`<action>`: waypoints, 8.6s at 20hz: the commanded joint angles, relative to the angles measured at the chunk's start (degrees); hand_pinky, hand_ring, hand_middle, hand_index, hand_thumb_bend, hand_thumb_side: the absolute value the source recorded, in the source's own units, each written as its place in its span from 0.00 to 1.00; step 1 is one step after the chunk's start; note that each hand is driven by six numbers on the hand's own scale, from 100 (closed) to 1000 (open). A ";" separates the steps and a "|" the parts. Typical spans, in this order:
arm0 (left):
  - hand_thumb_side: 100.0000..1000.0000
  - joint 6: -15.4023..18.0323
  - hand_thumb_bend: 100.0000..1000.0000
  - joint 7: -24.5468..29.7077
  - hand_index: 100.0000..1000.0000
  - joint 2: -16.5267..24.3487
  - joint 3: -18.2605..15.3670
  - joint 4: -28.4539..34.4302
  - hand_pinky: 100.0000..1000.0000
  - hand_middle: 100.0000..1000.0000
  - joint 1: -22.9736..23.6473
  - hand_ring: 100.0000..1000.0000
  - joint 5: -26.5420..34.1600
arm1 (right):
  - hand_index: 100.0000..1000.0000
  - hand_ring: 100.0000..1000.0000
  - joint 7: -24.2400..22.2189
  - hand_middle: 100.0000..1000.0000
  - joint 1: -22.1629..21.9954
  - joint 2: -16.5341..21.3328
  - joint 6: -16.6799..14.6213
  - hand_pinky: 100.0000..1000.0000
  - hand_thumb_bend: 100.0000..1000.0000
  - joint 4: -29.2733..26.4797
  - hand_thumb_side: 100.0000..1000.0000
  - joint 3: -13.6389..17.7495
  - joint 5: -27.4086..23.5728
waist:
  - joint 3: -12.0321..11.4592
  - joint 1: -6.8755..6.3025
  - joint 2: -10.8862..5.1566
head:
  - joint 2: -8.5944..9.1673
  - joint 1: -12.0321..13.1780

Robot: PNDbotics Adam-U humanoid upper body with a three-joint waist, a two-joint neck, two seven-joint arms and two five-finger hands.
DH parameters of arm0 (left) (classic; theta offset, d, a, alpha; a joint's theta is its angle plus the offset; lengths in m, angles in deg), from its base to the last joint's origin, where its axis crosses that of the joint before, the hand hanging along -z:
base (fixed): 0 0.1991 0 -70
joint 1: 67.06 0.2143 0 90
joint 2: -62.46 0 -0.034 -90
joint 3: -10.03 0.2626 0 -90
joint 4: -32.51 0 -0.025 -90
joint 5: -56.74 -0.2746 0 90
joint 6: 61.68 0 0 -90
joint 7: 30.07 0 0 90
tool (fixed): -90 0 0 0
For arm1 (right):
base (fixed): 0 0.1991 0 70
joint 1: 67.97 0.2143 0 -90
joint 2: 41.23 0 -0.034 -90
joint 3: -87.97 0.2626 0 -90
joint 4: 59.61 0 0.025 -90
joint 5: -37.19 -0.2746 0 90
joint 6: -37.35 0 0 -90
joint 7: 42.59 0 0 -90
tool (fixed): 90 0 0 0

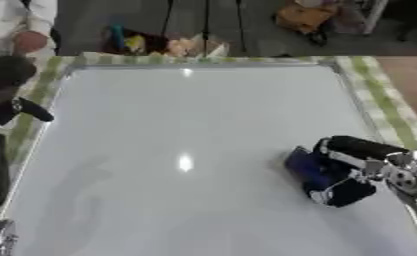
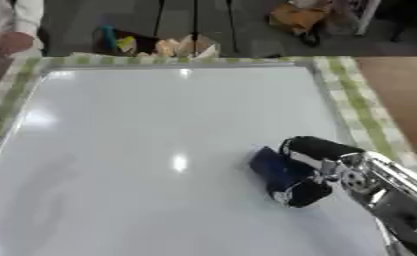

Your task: Wipe the whiteboard clean with a brush.

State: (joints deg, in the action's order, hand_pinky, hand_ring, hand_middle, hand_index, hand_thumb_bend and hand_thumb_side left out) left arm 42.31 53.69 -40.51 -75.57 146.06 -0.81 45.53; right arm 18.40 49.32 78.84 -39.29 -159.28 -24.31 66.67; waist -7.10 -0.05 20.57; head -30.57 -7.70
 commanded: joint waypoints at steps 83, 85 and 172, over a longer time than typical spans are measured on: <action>0.97 -0.06 0.00 0.99 0.66 0.60 0.54 1.03 0.36 0.71 -0.58 0.76 -0.16 | 0.07 0.40 -4.40 0.18 3.68 1.11 4.65 0.33 0.00 0.80 0.09 4.97 10.11 | -0.34 0.40 -0.63 | 0.88 -0.29; 0.97 -0.06 0.00 0.95 0.66 0.63 0.51 1.03 0.36 0.71 -0.58 0.76 -0.18 | 0.07 0.40 -4.41 0.18 3.82 1.11 4.91 0.33 0.00 1.17 0.08 5.26 10.53 | -0.26 0.33 -0.63 | 0.83 -0.32; 0.96 0.06 0.00 1.42 0.66 0.47 0.75 1.03 0.36 0.72 -0.85 0.77 -0.44 | 0.09 0.56 -17.73 0.47 3.40 -0.09 5.46 0.40 0.00 0.33 0.23 1.78 9.14 | -0.67 0.38 -0.18 | 1.46 -0.75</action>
State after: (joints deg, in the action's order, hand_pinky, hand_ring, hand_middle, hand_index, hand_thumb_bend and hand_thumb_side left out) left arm 42.30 54.97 -40.51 -75.22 146.06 -0.84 45.15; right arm 1.32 53.01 77.95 -33.73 -158.22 -21.41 77.06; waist -7.73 0.45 21.13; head -29.63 -8.25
